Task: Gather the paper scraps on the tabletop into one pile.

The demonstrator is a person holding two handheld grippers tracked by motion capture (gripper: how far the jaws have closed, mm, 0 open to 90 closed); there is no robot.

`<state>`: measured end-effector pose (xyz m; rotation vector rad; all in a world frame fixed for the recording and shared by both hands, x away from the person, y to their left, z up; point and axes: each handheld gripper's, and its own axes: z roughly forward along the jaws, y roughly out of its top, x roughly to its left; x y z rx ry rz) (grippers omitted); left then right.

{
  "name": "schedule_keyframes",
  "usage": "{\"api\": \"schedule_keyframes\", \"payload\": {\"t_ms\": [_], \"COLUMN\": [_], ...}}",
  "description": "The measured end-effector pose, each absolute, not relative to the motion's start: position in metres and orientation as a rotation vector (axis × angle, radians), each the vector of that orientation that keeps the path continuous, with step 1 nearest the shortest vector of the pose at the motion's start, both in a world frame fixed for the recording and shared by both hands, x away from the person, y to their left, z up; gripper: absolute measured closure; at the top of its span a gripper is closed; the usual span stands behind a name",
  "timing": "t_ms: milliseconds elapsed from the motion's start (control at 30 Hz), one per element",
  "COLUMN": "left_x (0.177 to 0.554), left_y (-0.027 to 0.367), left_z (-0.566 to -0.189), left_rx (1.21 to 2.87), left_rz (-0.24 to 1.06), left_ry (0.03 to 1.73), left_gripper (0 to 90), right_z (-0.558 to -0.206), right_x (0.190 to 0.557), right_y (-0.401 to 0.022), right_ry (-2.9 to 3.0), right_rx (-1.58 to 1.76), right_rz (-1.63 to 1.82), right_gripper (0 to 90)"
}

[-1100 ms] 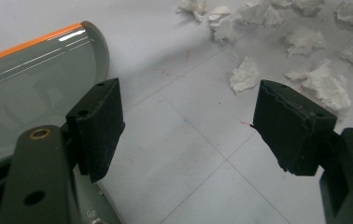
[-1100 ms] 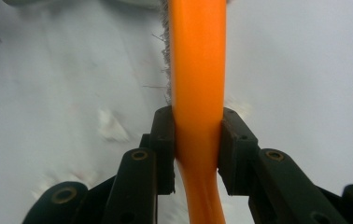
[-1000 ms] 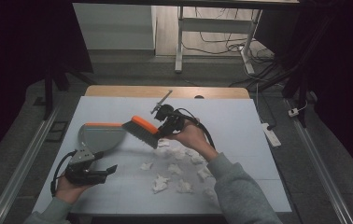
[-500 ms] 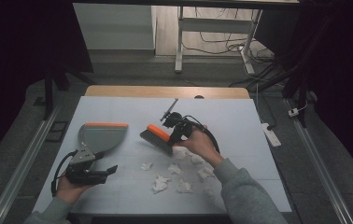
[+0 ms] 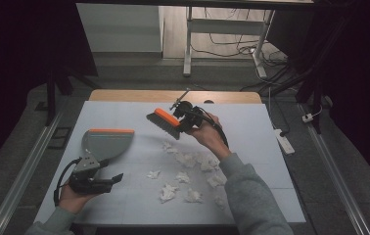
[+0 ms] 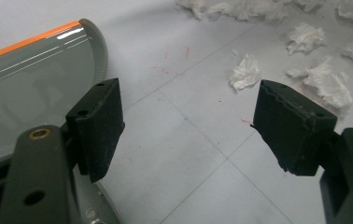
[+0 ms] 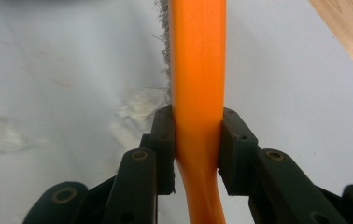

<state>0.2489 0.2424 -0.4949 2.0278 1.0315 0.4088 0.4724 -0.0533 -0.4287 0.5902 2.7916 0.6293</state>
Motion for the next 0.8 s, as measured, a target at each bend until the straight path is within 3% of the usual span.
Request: {"api": "schedule_keyframes", "payload": {"t_ms": [267,467,800], "left_x": [0.249,0.249,0.249], "left_y": [0.244,0.243,0.243], "left_z": [-0.495,-0.495,-0.494], "left_rx": [2.022,2.023,2.025], "left_rz": [0.402,0.406,0.408], "left_ry": [1.032,1.029,1.03], "left_gripper": [25.1,25.1,25.1], "right_z": [-0.452,-0.449,-0.426], "right_x": [0.478,0.455,0.438], "right_y": [-0.035,-0.04,-0.075], "right_ry": [2.864,2.958,2.923], "right_rx": [0.376,0.279,0.364], "right_rz": [0.425,0.327,0.53], "right_gripper": [70.1,70.2,70.1]}}
